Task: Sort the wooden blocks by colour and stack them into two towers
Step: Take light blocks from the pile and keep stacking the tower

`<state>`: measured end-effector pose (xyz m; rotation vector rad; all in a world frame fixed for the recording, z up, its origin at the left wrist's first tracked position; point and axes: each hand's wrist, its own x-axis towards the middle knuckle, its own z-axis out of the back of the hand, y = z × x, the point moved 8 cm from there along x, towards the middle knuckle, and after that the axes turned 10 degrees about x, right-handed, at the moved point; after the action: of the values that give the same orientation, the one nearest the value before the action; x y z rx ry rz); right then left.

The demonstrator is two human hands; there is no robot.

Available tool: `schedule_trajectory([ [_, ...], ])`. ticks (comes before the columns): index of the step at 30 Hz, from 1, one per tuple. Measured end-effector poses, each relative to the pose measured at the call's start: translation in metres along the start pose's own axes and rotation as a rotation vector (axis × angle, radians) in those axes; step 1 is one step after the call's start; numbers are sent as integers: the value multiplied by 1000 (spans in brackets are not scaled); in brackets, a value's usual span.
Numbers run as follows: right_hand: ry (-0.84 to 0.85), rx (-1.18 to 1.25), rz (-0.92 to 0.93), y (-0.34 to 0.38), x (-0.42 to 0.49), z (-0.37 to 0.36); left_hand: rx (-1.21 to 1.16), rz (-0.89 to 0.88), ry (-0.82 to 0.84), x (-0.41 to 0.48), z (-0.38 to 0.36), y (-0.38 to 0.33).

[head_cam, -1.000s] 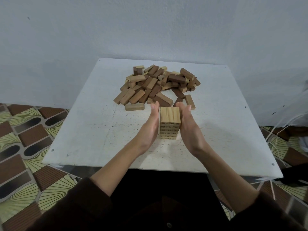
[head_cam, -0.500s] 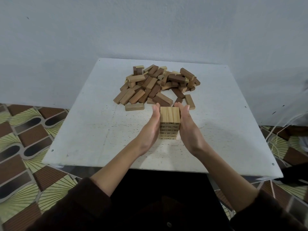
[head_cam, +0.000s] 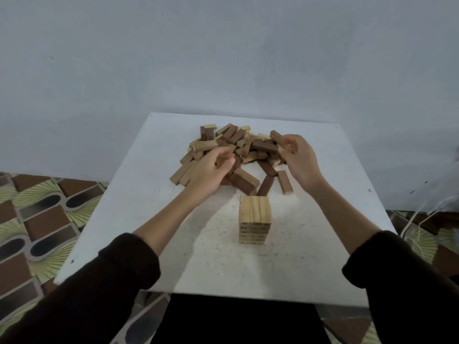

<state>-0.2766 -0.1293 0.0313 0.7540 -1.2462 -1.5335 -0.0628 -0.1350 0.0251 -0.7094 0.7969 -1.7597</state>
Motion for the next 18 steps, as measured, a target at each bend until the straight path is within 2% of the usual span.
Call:
schedule_trajectory([
  [4,-11,-210,-22,-21,61,-6,172,-72,11,52,-9,9],
  [8,102,-339,-116,-39,90,-17,265,-121,20,89,-18,10],
  [13,106,-280,-55,-31,88,-17,306,-136,45,122,-29,6],
  [18,194,-136,-123,-38,85,-11,362,-191,85,144,-44,5],
])
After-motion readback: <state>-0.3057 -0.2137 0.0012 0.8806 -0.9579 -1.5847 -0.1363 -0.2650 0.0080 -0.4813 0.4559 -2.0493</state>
